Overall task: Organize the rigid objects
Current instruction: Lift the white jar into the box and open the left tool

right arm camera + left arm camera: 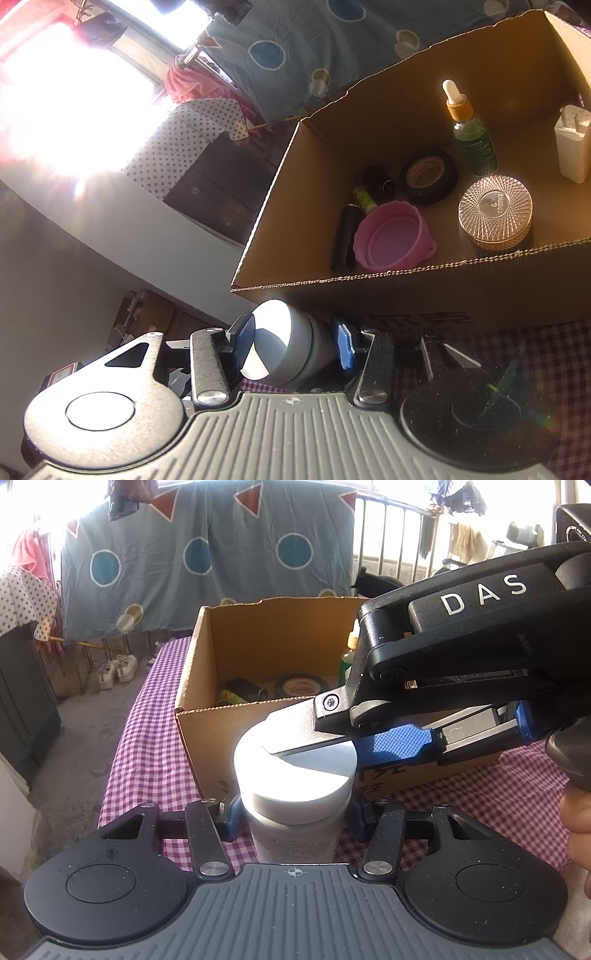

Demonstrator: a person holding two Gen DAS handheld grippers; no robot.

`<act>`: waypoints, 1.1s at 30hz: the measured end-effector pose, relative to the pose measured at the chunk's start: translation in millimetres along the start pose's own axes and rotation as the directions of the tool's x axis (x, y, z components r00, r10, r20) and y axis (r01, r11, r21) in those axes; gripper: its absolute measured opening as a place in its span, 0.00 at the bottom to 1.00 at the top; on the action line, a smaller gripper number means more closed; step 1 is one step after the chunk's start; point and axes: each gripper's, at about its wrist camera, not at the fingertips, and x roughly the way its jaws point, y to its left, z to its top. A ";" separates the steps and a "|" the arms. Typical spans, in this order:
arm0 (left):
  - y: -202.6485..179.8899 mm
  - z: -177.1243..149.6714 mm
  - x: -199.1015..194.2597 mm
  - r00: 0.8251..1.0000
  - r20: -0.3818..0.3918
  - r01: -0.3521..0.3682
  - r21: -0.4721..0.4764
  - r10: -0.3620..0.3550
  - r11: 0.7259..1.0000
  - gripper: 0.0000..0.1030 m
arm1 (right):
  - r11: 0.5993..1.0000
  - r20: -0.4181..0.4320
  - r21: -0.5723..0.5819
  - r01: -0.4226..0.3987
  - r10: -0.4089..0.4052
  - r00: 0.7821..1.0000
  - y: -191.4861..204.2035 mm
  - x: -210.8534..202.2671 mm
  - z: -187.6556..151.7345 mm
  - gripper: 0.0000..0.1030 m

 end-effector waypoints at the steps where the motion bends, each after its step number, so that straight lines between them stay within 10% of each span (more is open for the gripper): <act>1: -0.6 -0.2 -0.9 1.000 0.001 0.000 0.000 0.000 1.000 0.51 | 1.000 0.001 -0.001 0.000 0.000 1.000 0.2 -1.3 -0.8 0.47; 23: -38.5 36.0 -78.0 0.989 0.144 -0.047 0.091 0.034 0.995 0.51 | 0.985 0.154 -0.138 -0.100 0.121 0.981 54.3 -90.1 -9.2 0.48; 33: -70.2 91.9 -60.2 0.979 0.186 0.051 0.162 -0.081 0.985 0.51 | 0.976 0.259 -0.212 -0.045 0.101 0.961 54.8 -143.2 35.8 0.48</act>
